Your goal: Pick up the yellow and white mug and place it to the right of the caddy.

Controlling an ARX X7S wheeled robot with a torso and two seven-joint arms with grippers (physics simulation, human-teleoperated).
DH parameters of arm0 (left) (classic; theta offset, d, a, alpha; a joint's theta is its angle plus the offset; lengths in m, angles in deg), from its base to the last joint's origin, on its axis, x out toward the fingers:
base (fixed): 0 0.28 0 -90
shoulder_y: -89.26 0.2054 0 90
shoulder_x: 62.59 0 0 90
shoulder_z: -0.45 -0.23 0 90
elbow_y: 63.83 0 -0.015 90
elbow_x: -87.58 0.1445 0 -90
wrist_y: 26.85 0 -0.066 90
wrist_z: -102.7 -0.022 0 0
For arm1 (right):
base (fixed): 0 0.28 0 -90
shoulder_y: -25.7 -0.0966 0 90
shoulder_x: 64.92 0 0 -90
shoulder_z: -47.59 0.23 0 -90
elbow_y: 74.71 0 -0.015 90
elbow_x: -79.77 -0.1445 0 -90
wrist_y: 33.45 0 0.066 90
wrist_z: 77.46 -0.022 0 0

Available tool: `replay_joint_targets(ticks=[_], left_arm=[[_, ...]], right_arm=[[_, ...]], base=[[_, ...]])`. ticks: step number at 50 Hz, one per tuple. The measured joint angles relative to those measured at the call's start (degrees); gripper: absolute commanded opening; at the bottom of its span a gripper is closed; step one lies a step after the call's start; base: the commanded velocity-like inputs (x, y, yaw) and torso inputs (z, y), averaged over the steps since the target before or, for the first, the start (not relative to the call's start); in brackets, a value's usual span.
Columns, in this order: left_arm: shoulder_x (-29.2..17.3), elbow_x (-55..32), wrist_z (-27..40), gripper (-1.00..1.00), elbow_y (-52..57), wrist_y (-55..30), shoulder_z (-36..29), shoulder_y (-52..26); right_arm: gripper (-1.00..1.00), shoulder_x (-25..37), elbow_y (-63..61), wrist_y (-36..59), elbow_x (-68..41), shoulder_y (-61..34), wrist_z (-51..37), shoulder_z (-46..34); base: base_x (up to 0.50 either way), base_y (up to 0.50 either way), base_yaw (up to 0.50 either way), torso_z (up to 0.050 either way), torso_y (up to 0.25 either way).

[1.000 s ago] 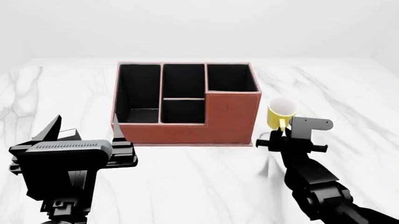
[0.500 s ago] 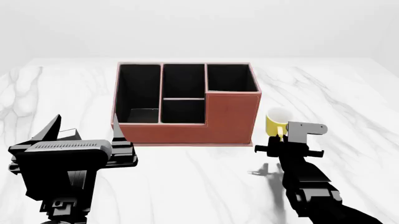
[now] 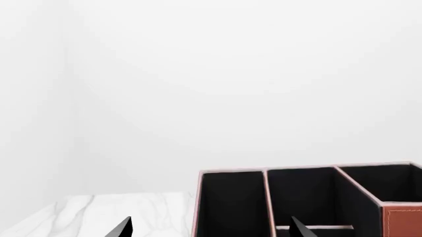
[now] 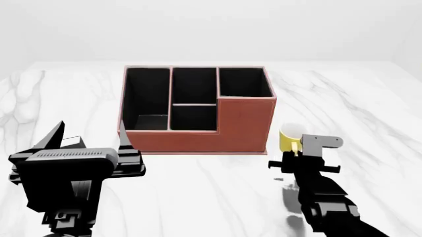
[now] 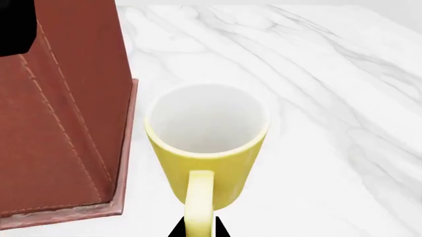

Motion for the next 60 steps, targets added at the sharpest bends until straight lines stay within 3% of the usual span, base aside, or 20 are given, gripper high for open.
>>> replay_joint_targets(ticks=[20,21,36,60], left_arm=[[-0.3,-0.4,0.4,1.0,0.0,0.3,0.0,0.3],[-0.4,-0.4,0.4,1.0,0.0,0.3,0.0,0.3],[-0.6,-0.7,0.7,1.0,0.1,0.2,0.0,0.2],[-1.0,-1.4,1.3,1.0,0.8,0.0,0.1,0.2]], right_arm=[[-1.0,-1.2,-1.0,5.1,22.4,0.7,2.1,22.2],[1.0,-1.3,-1.1,5.4,23.5,0.7,2.2,23.4],[1.0,-1.8,-3.8,7.0,34.1,2.3,3.3,35.0],[1.0,8.3,-61.1,28.6,31.8,23.7,-9.7,40.5]], base=[[0.0,0.0,0.0,0.0,0.0],[0.0,0.0,0.0,0.0,0.0],[0.0,0.0,0.0,0.0,0.0],[0.0,0.0,0.0,0.0,0.0]])
